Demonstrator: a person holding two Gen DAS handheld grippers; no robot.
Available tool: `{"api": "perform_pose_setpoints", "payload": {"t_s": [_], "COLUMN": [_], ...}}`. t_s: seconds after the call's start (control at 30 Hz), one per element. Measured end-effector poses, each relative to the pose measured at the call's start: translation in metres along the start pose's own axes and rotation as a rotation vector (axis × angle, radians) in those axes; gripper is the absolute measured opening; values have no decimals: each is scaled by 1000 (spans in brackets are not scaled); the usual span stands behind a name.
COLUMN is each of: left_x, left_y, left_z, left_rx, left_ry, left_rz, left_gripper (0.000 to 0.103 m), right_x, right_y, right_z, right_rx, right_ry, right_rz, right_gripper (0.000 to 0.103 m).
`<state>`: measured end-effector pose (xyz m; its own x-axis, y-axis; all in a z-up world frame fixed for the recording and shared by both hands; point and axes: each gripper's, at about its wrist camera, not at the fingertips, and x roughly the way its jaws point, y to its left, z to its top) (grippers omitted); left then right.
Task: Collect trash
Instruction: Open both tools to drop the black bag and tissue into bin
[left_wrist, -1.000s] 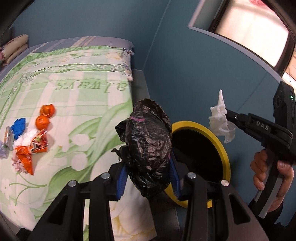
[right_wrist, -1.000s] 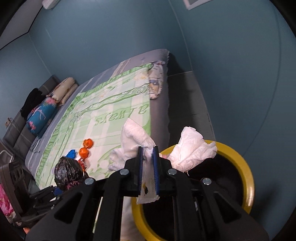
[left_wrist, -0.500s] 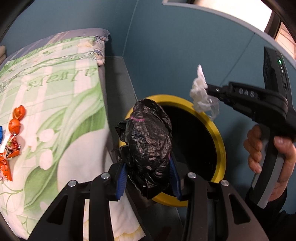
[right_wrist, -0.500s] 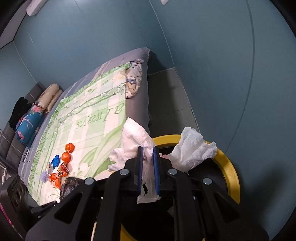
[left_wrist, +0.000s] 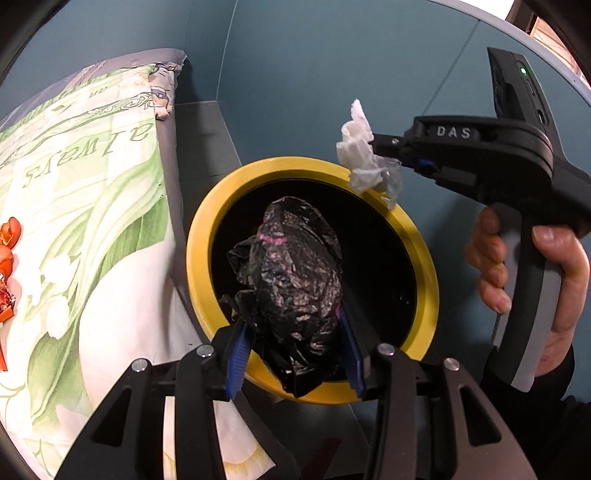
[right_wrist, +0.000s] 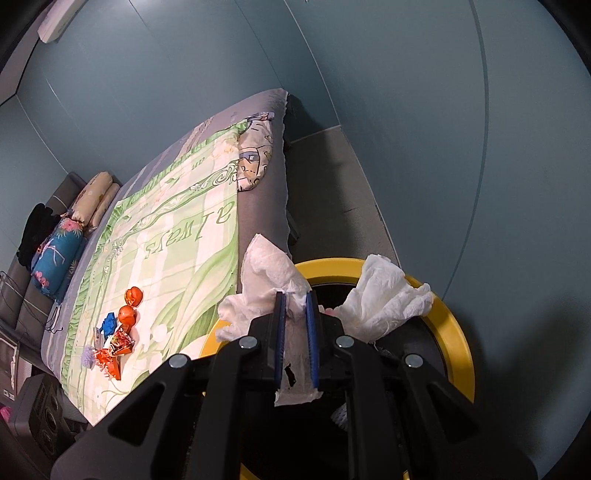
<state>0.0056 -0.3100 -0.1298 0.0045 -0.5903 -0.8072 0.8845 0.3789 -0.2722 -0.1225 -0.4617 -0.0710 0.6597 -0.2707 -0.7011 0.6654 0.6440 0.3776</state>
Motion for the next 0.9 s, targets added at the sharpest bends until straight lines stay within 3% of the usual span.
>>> {"api": "perform_pose_setpoints", "payload": {"t_s": [0.17,0.5,0.9], "left_x": [-1,-13,-55], "left_y": [-2,5,56], "left_z": [-3,0,-1], "left_rx": [2,-16,-129], "left_ry": [1,-34,-122], "left_rz": [-3,-12,53], "left_gripper": [46,67,79], "right_x": [-2,-7,-19], "right_y": [-2,3,25], "right_z": [2,6,11], "right_rx": [10,14,-38], "right_ry": [-5,-15,-47], "right_rz": [1,5,36], "right_gripper": [12,31,40]}}
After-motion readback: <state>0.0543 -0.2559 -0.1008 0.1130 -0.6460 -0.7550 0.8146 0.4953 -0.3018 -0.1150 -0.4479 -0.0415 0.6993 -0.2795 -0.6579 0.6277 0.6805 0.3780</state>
